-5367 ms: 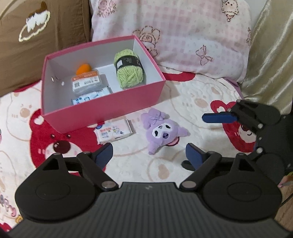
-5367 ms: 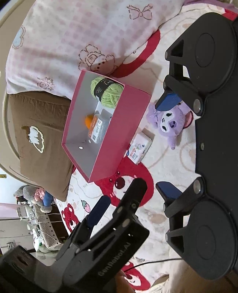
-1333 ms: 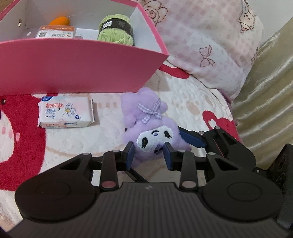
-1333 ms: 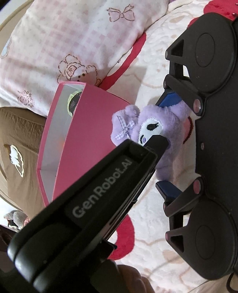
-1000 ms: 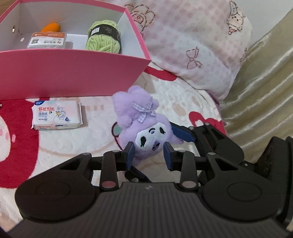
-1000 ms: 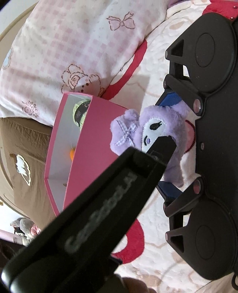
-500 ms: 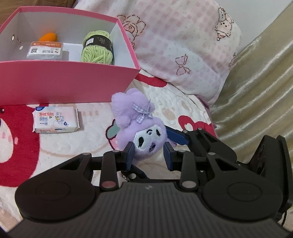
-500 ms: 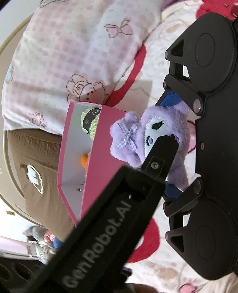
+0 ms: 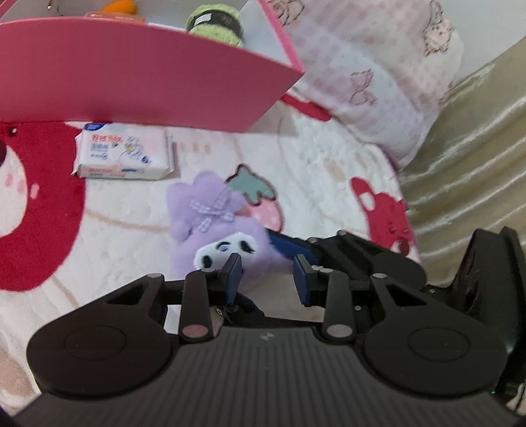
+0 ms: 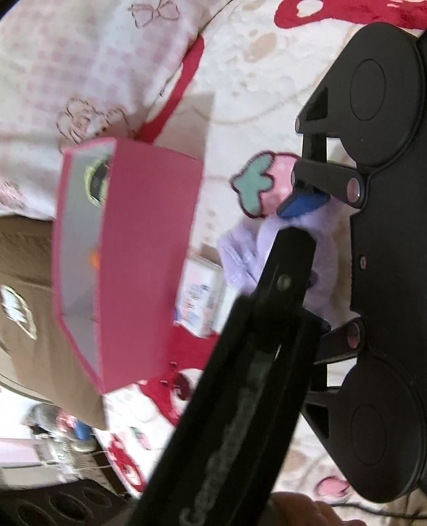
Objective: Organize objects
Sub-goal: 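Lift the purple plush toy with the left gripper off the blanket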
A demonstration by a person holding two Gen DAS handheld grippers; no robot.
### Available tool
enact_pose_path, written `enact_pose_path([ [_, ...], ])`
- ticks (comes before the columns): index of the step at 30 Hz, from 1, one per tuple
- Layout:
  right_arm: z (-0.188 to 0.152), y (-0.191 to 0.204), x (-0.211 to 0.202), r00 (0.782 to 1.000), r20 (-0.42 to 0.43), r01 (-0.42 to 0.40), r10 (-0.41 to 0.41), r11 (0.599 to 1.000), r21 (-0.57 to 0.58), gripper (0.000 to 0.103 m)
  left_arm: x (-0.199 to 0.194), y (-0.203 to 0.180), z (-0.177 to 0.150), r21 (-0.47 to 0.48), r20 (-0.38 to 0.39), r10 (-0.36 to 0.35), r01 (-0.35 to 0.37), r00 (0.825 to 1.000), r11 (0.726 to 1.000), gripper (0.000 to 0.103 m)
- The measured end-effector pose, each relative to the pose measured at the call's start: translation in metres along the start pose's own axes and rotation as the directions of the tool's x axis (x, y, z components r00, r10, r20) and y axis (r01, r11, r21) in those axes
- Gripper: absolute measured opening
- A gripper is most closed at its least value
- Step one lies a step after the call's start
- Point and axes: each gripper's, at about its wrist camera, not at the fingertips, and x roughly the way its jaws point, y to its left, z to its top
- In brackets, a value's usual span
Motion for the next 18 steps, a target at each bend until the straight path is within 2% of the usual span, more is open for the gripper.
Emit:
enact_pose_path([
  [4, -0.004, -0.001, 0.004, 1.0, -0.017, -0.011, 0.011, 1.0, 0.016, 0.072, -0.002, 0.0, -0.002, 0.061, 0.038, 0.09, -0.092, 0.995, 0.994, 0.035],
  [9, -0.005, 0.002, 0.008, 0.999, -0.048, 0.008, -0.007, 1.0, 0.014, 0.08, 0.002, 0.015, 0.002, 0.03, 0.022, 0.13, -0.131, 0.991, 0.991, 0.045],
  [10, -0.005, 0.002, 0.008, 0.998, -0.055, 0.016, -0.015, 1.0, 0.016, 0.083, 0.004, 0.018, 0.0, 0.023, 0.022, 0.131, -0.132, 0.991, 0.991, 0.049],
  [13, -0.009, 0.0, 0.007, 0.995, -0.082, 0.058, -0.055, 0.998, 0.035, 0.09, 0.011, 0.024, -0.006, -0.014, 0.004, 0.092, -0.092, 0.996, 0.996, 0.049],
  [16, -0.012, -0.004, 0.006, 0.996, -0.074, 0.058, -0.052, 0.996, 0.07, 0.089, 0.014, 0.022, -0.009, -0.009, 0.022, 0.086, -0.086, 0.996, 0.996, 0.045],
  [18, -0.009, -0.008, 0.011, 0.998, -0.054, 0.032, -0.03, 0.998, 0.047, 0.081, 0.015, 0.02, -0.011, -0.005, 0.034, 0.091, -0.091, 0.995, 0.996, 0.043],
])
